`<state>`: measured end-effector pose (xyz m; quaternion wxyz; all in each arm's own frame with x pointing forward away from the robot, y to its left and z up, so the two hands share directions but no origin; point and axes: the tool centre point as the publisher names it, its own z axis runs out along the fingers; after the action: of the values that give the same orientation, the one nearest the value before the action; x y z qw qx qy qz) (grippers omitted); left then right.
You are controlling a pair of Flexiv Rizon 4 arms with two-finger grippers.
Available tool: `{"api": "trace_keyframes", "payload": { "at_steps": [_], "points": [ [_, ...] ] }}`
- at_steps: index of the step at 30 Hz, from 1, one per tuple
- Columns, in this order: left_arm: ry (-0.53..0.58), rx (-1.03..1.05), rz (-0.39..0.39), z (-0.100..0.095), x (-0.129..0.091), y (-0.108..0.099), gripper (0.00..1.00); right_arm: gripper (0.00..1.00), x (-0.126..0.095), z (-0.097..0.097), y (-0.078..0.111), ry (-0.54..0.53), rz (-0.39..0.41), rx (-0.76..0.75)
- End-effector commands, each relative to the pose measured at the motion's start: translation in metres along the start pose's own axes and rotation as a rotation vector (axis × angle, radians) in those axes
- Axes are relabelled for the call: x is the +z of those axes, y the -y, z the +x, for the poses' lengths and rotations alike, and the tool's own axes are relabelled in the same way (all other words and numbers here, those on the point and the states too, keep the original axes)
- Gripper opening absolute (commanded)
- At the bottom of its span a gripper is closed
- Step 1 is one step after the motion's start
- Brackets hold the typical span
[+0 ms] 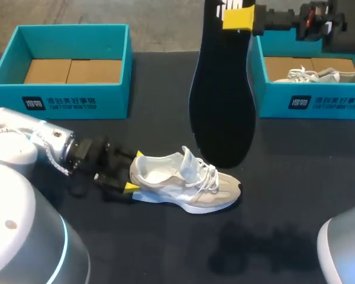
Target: Take the shoe out of the shoebox, open the shoe tongue, remove and reinsert the insole, then place the shoe into the shoebox
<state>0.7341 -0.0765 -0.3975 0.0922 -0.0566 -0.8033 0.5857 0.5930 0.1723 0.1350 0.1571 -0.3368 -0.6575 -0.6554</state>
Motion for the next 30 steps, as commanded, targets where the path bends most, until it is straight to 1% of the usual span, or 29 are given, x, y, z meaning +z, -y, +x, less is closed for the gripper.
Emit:
{"api": "trace_keyframes", "payload": {
  "at_steps": [1,3,4,6,7,8,9,10,11,12,13,14,15,16,18,19,21,22,23,24,25,26,29,30],
  "points": [
    [0.017,0.001,-0.105,0.008,-0.016,0.019,1.00,0.00,0.005,0.006,0.006,0.003,-0.014,0.001],
    [0.020,-0.001,-0.131,0.007,-0.023,0.025,1.00,0.00,0.005,0.006,0.006,0.003,-0.014,0.001],
    [0.024,0.003,-0.169,0.006,-0.027,0.028,1.00,0.00,0.005,0.006,0.006,0.003,-0.014,0.001],
    [0.025,0.008,-0.207,0.006,-0.033,0.032,1.00,0.00,0.005,0.006,0.006,0.003,-0.014,0.001],
    [0.023,0.007,-0.212,0.006,-0.034,0.033,1.00,0.00,0.005,0.006,0.006,0.003,-0.014,0.001],
    [0.017,-0.001,-0.253,0.006,-0.040,0.039,1.00,0.00,0.005,0.006,0.006,0.003,-0.014,0.001],
    [0.012,-0.006,-0.271,0.006,-0.042,0.042,1.00,0.00,0.005,0.006,0.006,0.003,-0.014,0.001],
    [0.012,-0.006,-0.271,0.006,-0.042,0.042,1.00,0.00,0.005,0.006,0.006,0.003,-0.014,0.001],
    [0.000,-0.010,-0.307,0.005,-0.046,0.048,1.00,0.00,0.005,0.006,0.006,0.003,-0.014,0.001],
    [-0.005,-0.012,-0.324,0.004,-0.048,0.051,1.00,0.00,0.005,0.006,0.006,0.003,-0.014,0.001],
    [-0.007,-0.013,-0.329,0.004,-0.049,0.052,1.00,0.00,0.005,0.006,0.006,0.003,-0.014,0.001],
    [-0.028,-0.018,-0.362,0.005,-0.050,0.058,1.00,0.00,0.005,0.006,0.006,0.003,-0.014,0.001],
    [-0.042,-0.023,-0.380,0.005,-0.051,0.062,1.00,0.00,0.005,0.006,0.006,0.003,-0.014,0.001],
    [-0.044,-0.023,-0.383,0.005,-0.051,0.063,1.00,0.00,0.005,0.006,0.006,0.003,-0.014,0.001],
    [-0.065,-0.026,-0.443,0.005,-0.052,0.074,1.00,0.00,0.005,0.006,0.006,0.003,-0.014,0.001],
    [-0.069,-0.027,-0.449,0.005,-0.053,0.075,1.00,0.00,0.005,0.006,0.006,0.003,-0.014,0.001],
    [-0.079,-0.030,-0.505,0.005,-0.054,0.085,1.00,0.00,0.005,0.006,0.006,0.003,-0.014,0.001],
    [-0.080,-0.030,-0.514,0.004,-0.054,0.087,1.00,0.00,0.005,0.006,0.006,0.003,-0.014,0.001],
    [-0.076,-0.020,-0.556,0.003,-0.054,0.092,1.00,0.00,0.005,0.006,0.006,0.003,-0.014,0.001],
    [-0.074,-0.017,-0.579,0.003,-0.054,0.094,1.00,0.00,0.005,0.006,0.006,0.003,-0.014,0.001],
    [-0.075,-0.016,-0.585,0.002,-0.053,0.095,1.00,0.00,0.005,0.006,0.006,0.003,-0.014,0.001],
    [-0.073,-0.015,-0.616,0.003,-0.052,0.098,1.00,0.00,0.005,0.006,0.006,0.003,-0.014,0.001],
    [-0.069,-0.011,-0.665,0.004,-0.049,0.102,1.00,0.00,0.005,0.006,0.006,0.003,-0.014,0.001],
    [-0.067,-0.011,-0.671,0.004,-0.048,0.103,1.00,0.00,0.005,0.006,0.006,0.003,-0.014,0.001]
  ]
}}
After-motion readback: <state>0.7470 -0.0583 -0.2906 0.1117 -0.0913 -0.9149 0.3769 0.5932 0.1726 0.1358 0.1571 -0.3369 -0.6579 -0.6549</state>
